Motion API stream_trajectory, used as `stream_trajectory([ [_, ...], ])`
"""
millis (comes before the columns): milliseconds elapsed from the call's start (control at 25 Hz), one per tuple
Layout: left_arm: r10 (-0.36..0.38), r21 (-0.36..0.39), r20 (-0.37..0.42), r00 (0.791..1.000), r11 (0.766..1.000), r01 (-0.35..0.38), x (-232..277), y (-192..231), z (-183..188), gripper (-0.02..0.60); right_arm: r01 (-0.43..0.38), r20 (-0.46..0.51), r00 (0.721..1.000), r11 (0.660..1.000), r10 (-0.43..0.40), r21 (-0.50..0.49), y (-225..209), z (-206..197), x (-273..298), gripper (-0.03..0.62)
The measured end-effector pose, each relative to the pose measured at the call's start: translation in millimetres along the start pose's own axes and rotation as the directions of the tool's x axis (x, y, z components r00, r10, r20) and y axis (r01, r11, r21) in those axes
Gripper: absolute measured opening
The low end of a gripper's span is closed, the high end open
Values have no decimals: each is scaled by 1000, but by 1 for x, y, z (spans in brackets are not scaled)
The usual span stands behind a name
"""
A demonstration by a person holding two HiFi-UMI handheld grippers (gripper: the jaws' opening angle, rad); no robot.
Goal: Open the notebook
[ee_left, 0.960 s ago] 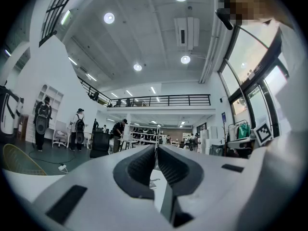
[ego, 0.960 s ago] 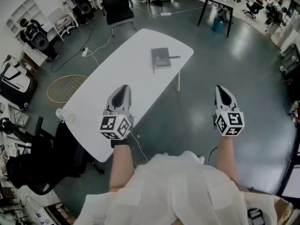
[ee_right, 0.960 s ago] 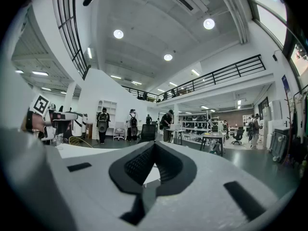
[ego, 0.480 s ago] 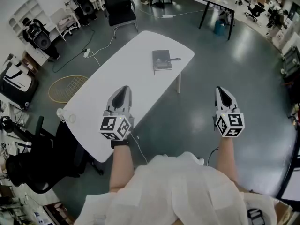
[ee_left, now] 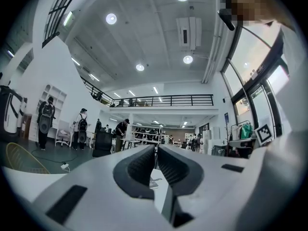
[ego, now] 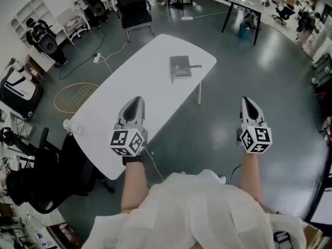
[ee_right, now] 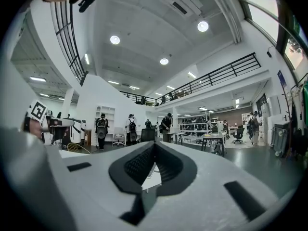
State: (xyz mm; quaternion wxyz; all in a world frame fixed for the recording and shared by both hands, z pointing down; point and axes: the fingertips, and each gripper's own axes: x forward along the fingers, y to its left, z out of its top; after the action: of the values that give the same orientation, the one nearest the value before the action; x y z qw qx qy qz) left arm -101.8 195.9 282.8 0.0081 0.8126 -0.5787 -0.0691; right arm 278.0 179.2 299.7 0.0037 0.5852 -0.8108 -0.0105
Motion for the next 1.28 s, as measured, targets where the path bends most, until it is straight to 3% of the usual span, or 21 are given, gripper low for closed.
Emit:
stream_trajectory([
  [280,4,-3,5,1000,1000,-4,-1,9,-3,19,-14,-20,1000,999,14,-42,12,-3,4,3],
  [560,-21,-12,-11,1000,1000,21,8,-11,-11,19,-39,-69,997,997,34,-70,3,-13,-4,4],
  [800,5,-6,-29,1000,1000,-6,24,3,-18,20,-59,-80,995,997,54,-57,1,-24,28,3],
  [1280,35,-13,-44,998,999,-35,133,6,-35,20,-102,-116,989,993,96,-55,-56,-39,126,3],
])
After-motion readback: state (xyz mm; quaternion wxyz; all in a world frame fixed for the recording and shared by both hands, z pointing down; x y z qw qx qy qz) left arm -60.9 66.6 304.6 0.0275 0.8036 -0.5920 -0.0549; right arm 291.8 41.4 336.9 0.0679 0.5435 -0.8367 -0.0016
